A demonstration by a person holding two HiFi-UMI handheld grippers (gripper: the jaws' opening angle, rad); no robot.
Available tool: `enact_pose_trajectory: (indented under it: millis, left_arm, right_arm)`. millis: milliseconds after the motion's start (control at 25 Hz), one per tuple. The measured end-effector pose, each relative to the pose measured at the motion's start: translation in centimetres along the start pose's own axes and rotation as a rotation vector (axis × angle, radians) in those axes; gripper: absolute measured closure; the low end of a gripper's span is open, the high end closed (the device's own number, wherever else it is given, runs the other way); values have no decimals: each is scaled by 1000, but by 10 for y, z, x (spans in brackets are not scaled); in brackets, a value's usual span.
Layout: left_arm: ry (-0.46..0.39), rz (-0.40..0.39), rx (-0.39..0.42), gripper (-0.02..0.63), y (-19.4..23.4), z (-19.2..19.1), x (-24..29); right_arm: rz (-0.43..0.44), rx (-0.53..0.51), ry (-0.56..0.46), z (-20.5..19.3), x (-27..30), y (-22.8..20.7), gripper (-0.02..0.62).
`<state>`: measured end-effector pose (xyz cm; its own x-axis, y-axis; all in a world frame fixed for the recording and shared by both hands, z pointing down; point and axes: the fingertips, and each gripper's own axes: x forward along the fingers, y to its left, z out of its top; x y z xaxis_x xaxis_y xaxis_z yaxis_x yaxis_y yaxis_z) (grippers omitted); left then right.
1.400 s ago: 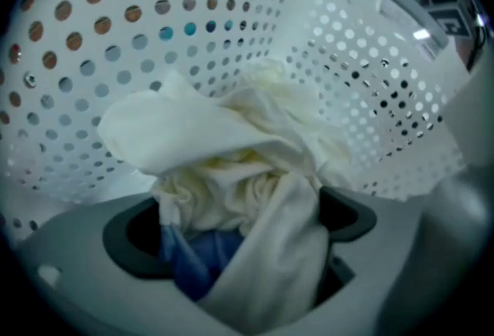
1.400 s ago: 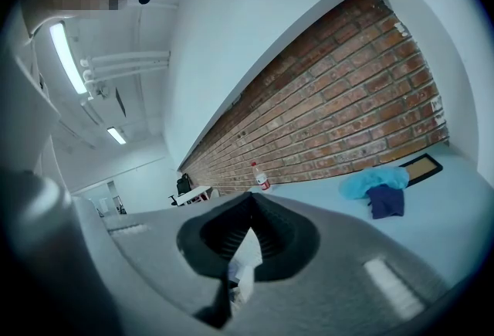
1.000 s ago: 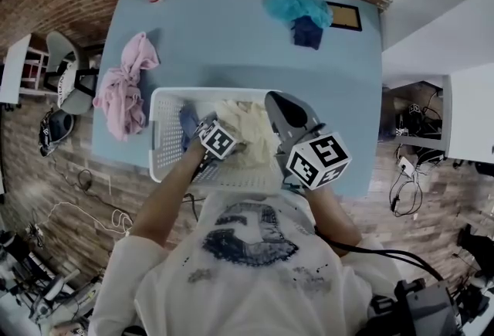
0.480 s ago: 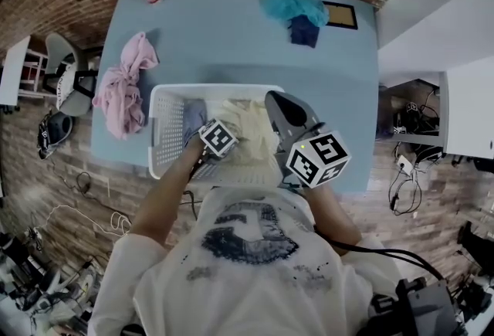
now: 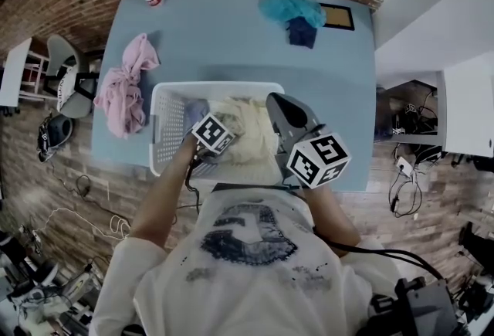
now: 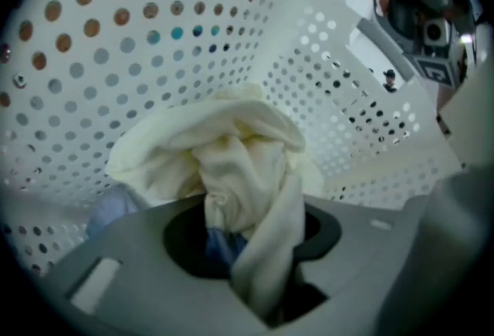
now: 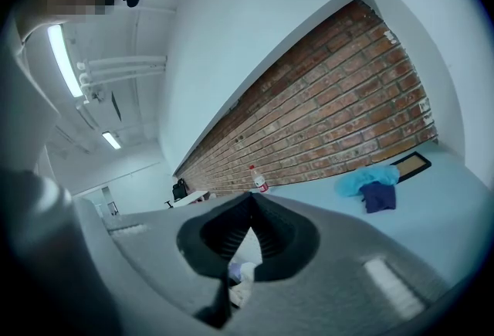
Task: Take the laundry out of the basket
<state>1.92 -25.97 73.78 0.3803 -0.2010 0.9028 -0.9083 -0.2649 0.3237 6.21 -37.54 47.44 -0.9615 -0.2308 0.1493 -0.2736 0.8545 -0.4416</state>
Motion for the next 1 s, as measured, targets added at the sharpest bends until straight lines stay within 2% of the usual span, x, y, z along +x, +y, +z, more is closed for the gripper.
enact_pose_trajectory:
  millis: [320, 800, 1000]
  left_arm:
    - [-222, -29, -26, 437, -9, 25, -51]
    - [-513, -76, -65, 437, -22, 32, -133]
    - [-610, -29, -32, 437, -23, 25, -177]
  right_arm:
    - [-22, -16, -13, -4, -3, 14, 598]
    - [-126, -55, -48, -8, -6, 61, 598]
    - [-161, -67, -72, -10, -6, 88, 598]
